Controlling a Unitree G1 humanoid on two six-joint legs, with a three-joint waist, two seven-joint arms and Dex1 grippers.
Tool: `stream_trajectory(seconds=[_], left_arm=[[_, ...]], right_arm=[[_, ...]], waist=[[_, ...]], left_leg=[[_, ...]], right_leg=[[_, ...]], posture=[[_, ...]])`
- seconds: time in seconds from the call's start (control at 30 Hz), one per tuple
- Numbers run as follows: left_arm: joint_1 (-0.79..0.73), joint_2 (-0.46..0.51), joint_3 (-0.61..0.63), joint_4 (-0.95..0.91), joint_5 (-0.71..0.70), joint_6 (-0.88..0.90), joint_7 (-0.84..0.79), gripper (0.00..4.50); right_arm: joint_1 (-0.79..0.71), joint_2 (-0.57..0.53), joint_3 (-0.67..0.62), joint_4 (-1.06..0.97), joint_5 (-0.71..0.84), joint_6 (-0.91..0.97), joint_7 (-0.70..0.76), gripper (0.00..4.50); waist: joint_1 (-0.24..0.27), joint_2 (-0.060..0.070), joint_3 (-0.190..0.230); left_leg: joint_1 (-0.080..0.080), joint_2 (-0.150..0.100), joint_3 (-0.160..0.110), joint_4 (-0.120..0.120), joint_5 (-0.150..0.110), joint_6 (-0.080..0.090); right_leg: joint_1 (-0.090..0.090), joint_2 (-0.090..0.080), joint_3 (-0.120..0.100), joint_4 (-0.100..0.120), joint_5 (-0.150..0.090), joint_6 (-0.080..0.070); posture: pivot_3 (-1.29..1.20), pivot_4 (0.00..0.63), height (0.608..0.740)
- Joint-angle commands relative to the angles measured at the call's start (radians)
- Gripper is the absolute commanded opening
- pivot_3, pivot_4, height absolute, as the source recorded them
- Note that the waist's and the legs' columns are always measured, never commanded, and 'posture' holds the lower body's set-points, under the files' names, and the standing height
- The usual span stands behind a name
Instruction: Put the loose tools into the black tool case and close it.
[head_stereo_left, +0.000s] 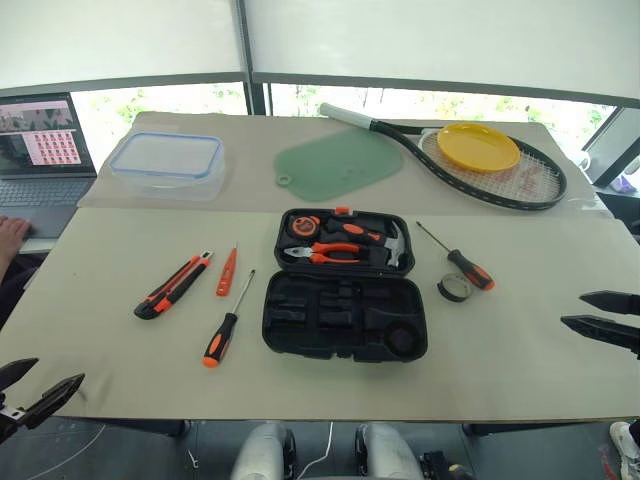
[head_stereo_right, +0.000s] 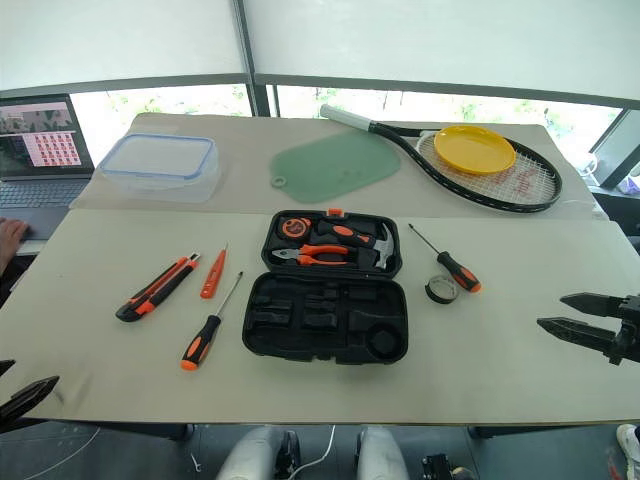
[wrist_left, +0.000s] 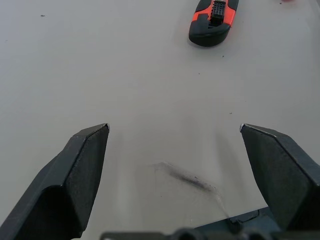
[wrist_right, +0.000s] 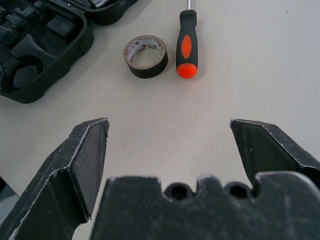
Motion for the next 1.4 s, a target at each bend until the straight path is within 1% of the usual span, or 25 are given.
stream_trajectory(seconds=[0.03, 0.1, 0.2, 0.3, 0.4, 0.5, 0.53, 0.6, 0.67, 0.73, 0.8, 0.9, 0.93, 1.0, 1.1, 1.2, 1.23, 1.27, 1.33, 1.37, 1.4], left_arm=[[-0.004, -0.001, 0.012, -0.024, 0.013, -0.011, 0.017, 4.5], [-0.027, -0.002, -0.02, -0.048, 0.022, 0.013, 0.057, 4.5], [-0.068, 0.007, -0.04, -0.146, -0.042, 0.133, 0.116, 4.5], [-0.107, 0.029, -0.079, -0.307, -0.105, 0.262, 0.178, 4.5], [-0.175, 0.063, -0.119, -0.418, -0.181, 0.427, 0.272, 4.5], [-0.261, 0.107, -0.2, -0.495, -0.24, 0.576, 0.36, 4.5], [-0.301, 0.11, -0.229, -0.514, -0.275, 0.638, 0.4, 4.5], [-0.417, 0.066, -0.321, -0.542, -0.346, 0.781, 0.523, 4.5], [-0.494, 0.026, -0.417, -0.573, -0.39, 0.888, 0.602, 4.5], [-0.535, -0.004, -0.472, -0.582, -0.382, 0.942, 0.658, 4.5], [-0.561, -0.018, -0.532, -0.572, -0.339, 0.968, 0.71, 4.5], [-0.599, -0.06, -0.56, -0.55, -0.339, 1.002, 0.742, 4.5], [-0.607, -0.064, -0.572, -0.543, -0.331, 1.012, 0.753, 4.5], [-0.613, -0.042, -0.61, -0.538, -0.293, 1.007, 0.762, 4.5], [-0.622, -0.042, -0.628, -0.531, -0.271, 0.997, 0.763, 3.77], [-0.614, -0.059, -0.636, -0.537, -0.271, 1.003, 0.757, 2.64], [-0.611, -0.062, -0.636, -0.539, -0.266, 1.003, 0.758, 2.19], [-0.609, -0.067, -0.633, -0.542, -0.262, 1.003, 0.759, 1.88], [-0.615, -0.083, -0.601, -0.546, -0.269, 1.001, 0.758, 1.11], [-0.628, -0.092, -0.576, -0.554, -0.284, 0.998, 0.753, 0.89], [-0.644, -0.103, -0.545, -0.56, -0.305, 1.014, 0.749, 0.87]], right_arm=[[-0.005, 0.001, -0.019, -0.041, 0.005, 0.001, -0.025, 4.5], [-0.008, 0.017, -0.024, -0.065, -0.011, -0.023, -0.068, 4.5], [-0.018, 0.027, -0.031, -0.136, -0.013, -0.021, -0.117, 4.5], [-0.026, 0.034, -0.043, -0.282, 0.036, 0.049, -0.153, 4.5], [-0.028, 0.037, -0.041, -0.443, 0.095, 0.128, -0.18, 4.5], [-0.047, 0.04, -0.021, -0.626, 0.178, 0.212, -0.213, 4.5], [-0.059, 0.041, -0.01, -0.682, 0.205, 0.236, -0.227, 4.5], [-0.108, 0.049, 0.038, -0.807, 0.267, 0.279, -0.267, 4.5], [-0.141, 0.055, 0.061, -0.903, 0.317, 0.305, -0.296, 4.5], [-0.152, 0.06, 0.057, -0.947, 0.348, 0.316, -0.314, 4.5], [-0.16, 0.068, 0.064, -0.979, 0.377, 0.321, -0.327, 4.5], [-0.157, 0.079, 0.076, -1.008, 0.398, 0.317, -0.336, 4.5], [-0.156, 0.082, 0.08, -1.014, 0.4, 0.314, -0.337, 4.5], [-0.152, 0.089, 0.088, -1.024, 0.398, 0.304, -0.339, 4.5], [-0.146, 0.095, 0.095, -1.031, 0.399, 0.297, -0.341, 4.5], [-0.143, 0.098, 0.103, -1.028, 0.388, 0.283, -0.332, 4.5], [-0.142, 0.099, 0.104, -1.027, 0.386, 0.28, -0.331, 4.5], [-0.142, 0.099, 0.103, -1.026, 0.384, 0.277, -0.329, 4.5], [-0.14, 0.099, 0.102, -1.023, 0.384, 0.274, -0.325, 4.5], [-0.137, 0.099, 0.101, -1.022, 0.383, 0.271, -0.322, 4.5], [-0.133, 0.098, 0.099, -1.021, 0.381, 0.268, -0.319, 4.5]], waist=[[0.0, 0.0, 0.0], [0.0, 0.0, 0.0], [0.006, 0.0, 0.0], [0.006, 0.0, 0.0], [0.008, 0.0, 0.0], [0.011, 0.001, 0.0], [0.012, 0.001, 0.0], [0.013, 0.001, 0.0], [0.014, 0.0, 0.0], [0.014, -0.002, 0.002], [0.014, -0.004, 0.002], [0.017, -0.004, 0.002], [0.02, -0.003, 0.001], [0.022, -0.003, 0.001], [0.025, -0.002, 0.0], [0.025, -0.002, 0.0], [0.025, -0.002, 0.0], [0.025, -0.002, 0.0], [0.025, -0.002, 0.0], [0.026, -0.002, 0.0], [0.026, -0.002, 0.0]], left_leg=[[0.0, 0.0, 0.0, 0.0, 0.0, 0.0], [0.0, 0.0, 0.0, 0.0, 0.0, 0.0], [0.0, 0.0, 0.0, 0.0, 0.0, 0.0], [-0.001, 0.0, 0.0, 0.0, 0.0, 0.0], [-0.001, 0.0, 0.0, 0.0, 0.001, 0.001], [-0.001, 0.0, 0.0, 0.0, 0.004, 0.004], [-0.001, 0.0, 0.0, 0.0, 0.005, 0.005], [-0.001, 0.0, 0.0, 0.0, 0.005, 0.006], [0.0, 0.0, 0.0, 0.0, 0.005, 0.006], [-0.001, 0.0, -0.001, 0.0, 0.005, 0.005], [-0.002, 0.0, -0.001, 0.0, 0.005, 0.005], [-0.001, -0.001, -0.001, 0.0, 0.005, 0.005], [-0.001, -0.001, -0.001, 0.0, 0.005, 0.005], [0.0, -0.001, -0.001, 0.001, 0.005, 0.005], [0.002, -0.001, -0.001, 0.001, 0.005, 0.004], [0.002, -0.001, -0.001, 0.001, 0.005, 0.004], [0.002, -0.001, -0.001, 0.001, 0.005, 0.004], [0.002, -0.001, -0.001, 0.001, 0.005, 0.004], [0.002, -0.001, -0.001, 0.001, 0.005, 0.004], [0.002, -0.001, -0.001, 0.001, 0.005, 0.004], [0.002, -0.001, -0.001, 0.001, 0.005, 0.005]], right_leg=[[0.0, 0.0, 0.0, 0.0, 0.0, 0.0], [0.0, 0.0, 0.0, 0.0, 0.0, 0.0], [0.0, 0.0, 0.0, 0.0, 0.0, 0.0], [0.002, 0.0, 0.001, 0.001, 0.0, 0.0], [0.003, 0.0, 0.001, 0.003, 0.0, 0.001], [0.003, 0.002, 0.001, 0.004, 0.001, 0.001], [0.003, 0.002, 0.001, 0.004, 0.002, 0.004], [0.002, 0.003, 0.001, 0.004, 0.003, 0.005], [0.003, 0.003, 0.001, 0.004, 0.004, 0.006], [0.003, 0.004, 0.001, 0.004, 0.005, 0.008], [0.003, 0.004, 0.001, 0.005, 0.005, 0.008], [0.004, 0.004, 0.0, 0.005, 0.005, 0.007], [0.004, 0.004, 0.0, 0.004, 0.004, 0.007], [0.005, 0.003, 0.0, 0.005, 0.003, 0.004], [0.007, 0.003, 0.001, 0.005, 0.001, 0.001], [0.007, 0.003, 0.001, 0.004, 0.001, 0.001], [0.007, 0.003, 0.001, 0.004, 0.001, 0.001], [0.007, 0.003, 0.001, 0.004, 0.001, 0.001], [0.007, 0.003, 0.001, 0.004, 0.001, 0.001], [0.007, 0.003, 0.001, 0.004, 0.001, 0.001], [0.007, 0.003, 0.001, 0.004, 0.001, 0.001]], posture=[[0.0, 0.15, 0.738], [0.0, 0.15, 0.738], [0.0, 0.15, 0.738], [0.0, 0.15, 0.738], [0.0, 0.15, 0.738], [0.0, 0.15, 0.738], [0.0, 0.15, 0.738], [0.0, 0.15, 0.738], [0.0, 0.15, 0.738], [0.0, 0.15, 0.738], [0.0, 0.15, 0.738], [0.0, 0.15, 0.738], [0.0, 0.15, 0.738], [0.0, 0.15, 0.738], [0.0, 0.15, 0.738], [0.0, 0.15, 0.738], [0.0, 0.15, 0.738], [0.0, 0.15, 0.738], [0.0, 0.15, 0.738], [0.0, 0.15, 0.738], [0.0, 0.15, 0.738]])
